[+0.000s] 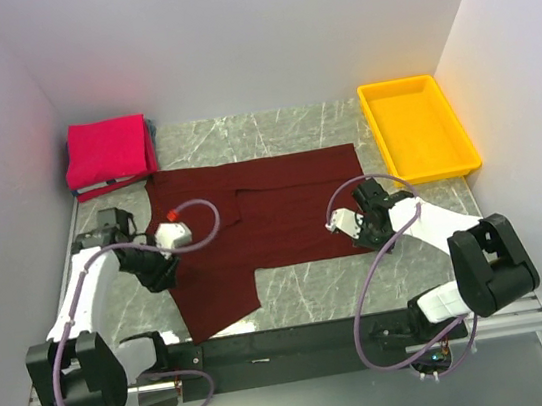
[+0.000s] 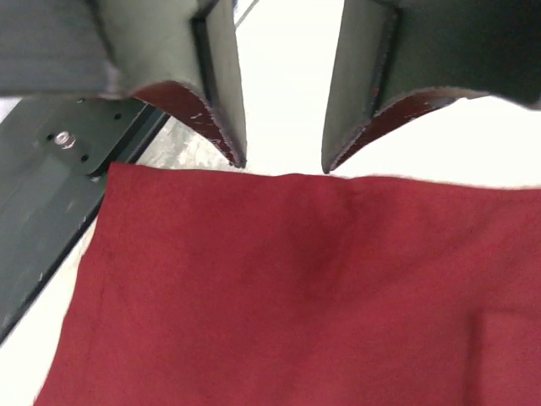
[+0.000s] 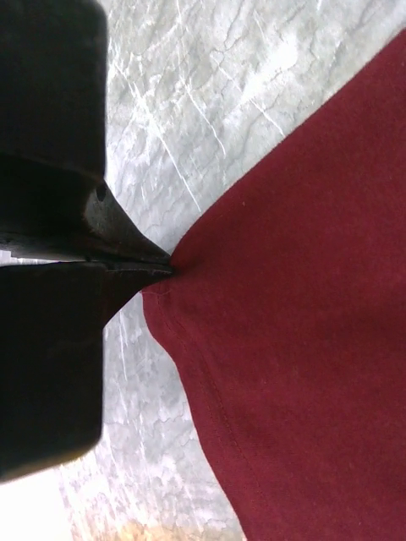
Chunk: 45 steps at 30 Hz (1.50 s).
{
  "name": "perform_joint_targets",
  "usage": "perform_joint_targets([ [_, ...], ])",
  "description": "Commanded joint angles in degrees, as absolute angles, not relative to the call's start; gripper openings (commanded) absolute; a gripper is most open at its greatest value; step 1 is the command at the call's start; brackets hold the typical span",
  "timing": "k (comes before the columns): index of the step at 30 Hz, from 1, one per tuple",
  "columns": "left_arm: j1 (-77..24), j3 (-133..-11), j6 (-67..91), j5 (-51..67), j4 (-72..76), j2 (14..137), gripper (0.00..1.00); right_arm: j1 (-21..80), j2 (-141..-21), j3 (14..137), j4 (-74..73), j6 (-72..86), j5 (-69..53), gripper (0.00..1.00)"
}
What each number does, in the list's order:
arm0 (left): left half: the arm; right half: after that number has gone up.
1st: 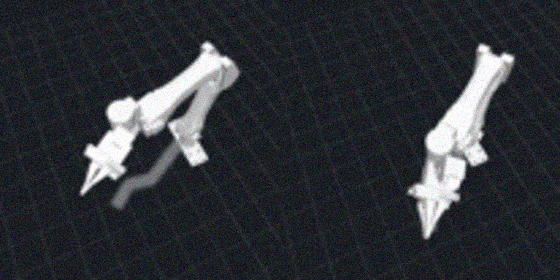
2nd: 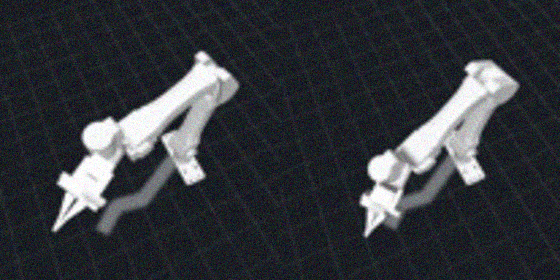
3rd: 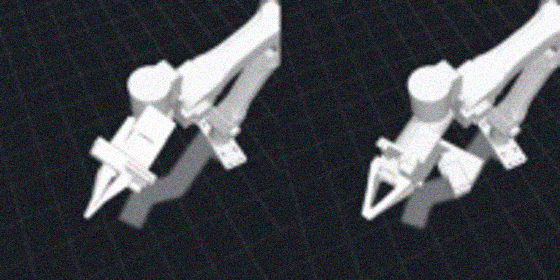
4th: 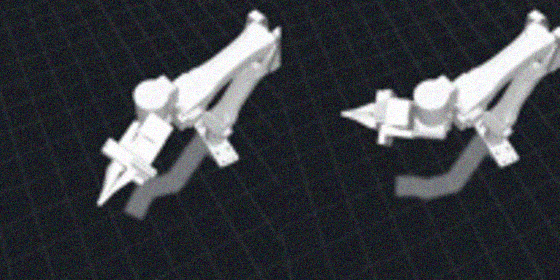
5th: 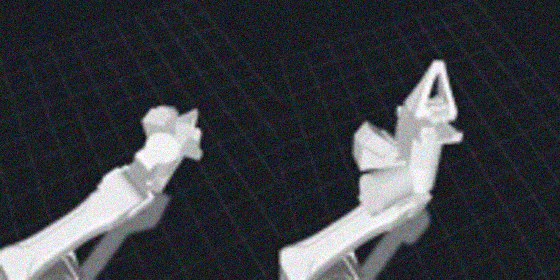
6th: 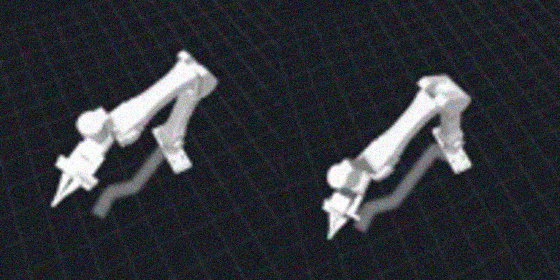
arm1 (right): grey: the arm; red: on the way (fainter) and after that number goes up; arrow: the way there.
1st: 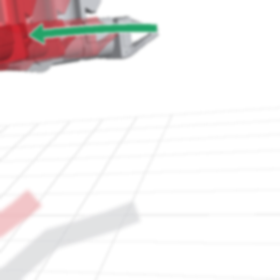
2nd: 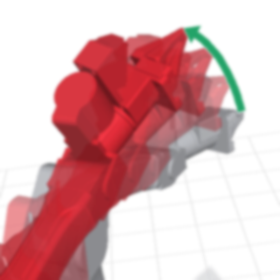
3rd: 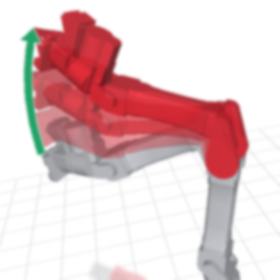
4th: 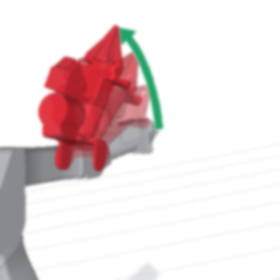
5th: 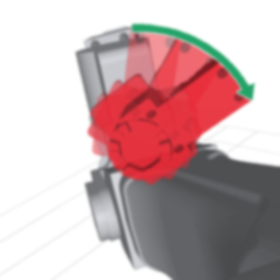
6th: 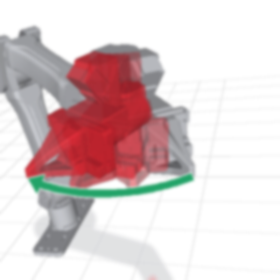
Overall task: Fold and stack the t-shirts
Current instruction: Fold the tshirt
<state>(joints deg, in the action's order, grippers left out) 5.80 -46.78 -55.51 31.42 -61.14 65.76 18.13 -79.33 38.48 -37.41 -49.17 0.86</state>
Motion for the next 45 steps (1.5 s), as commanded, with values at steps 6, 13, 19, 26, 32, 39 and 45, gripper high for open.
perform_joint_targets([
  [6, -12.1, -36.1, -52.3, 18.8, -49.8, 58.5, 0.49, 18.0, -80.0, 40.4, -36.2, -47.7, 1.1, 0.0],
  [13, -17.4, -33.2, -50.5, 12.1, -45.4, 61.4, 0.52, 18.0, -79.3, 42.4, -38.0, -48.2, 0.4, 0.0],
  [19, -19.6, -31.1, -52.5, 8.4, -43.1, 65.5, 0.5, 18.0, -79.5, 43.5, -39.5, -49.0, 0.2, 0.0],
  [26, -20.4, -30.9, -53.3, 7.9, -43.7, 67.8, 0.3, 17.9, -79.7, 44.0, -39.8, -49.9, -1.0, 0.0],
  [32, -20.2, -32.7, -53.2, 7.5, -48.0, 64.3, 0.01, 15.7, -77.2, 45.2, -42.9, -51.9, -3.3, 0.0],
  [39, -19.3, -38.0, -54.5, 10.5, -55.0, 61.2, 0.01, 13.0, -73.0, 46.8, -47.8, -54.7, -6.6, 0.0],
  [45, -17.9, -42.4, -54.0, 12.7, -59.1, 61.3, 0.01, 11.4, -71.7, 48.8, -50.4, -55.4, -8.3, 0.0],
])
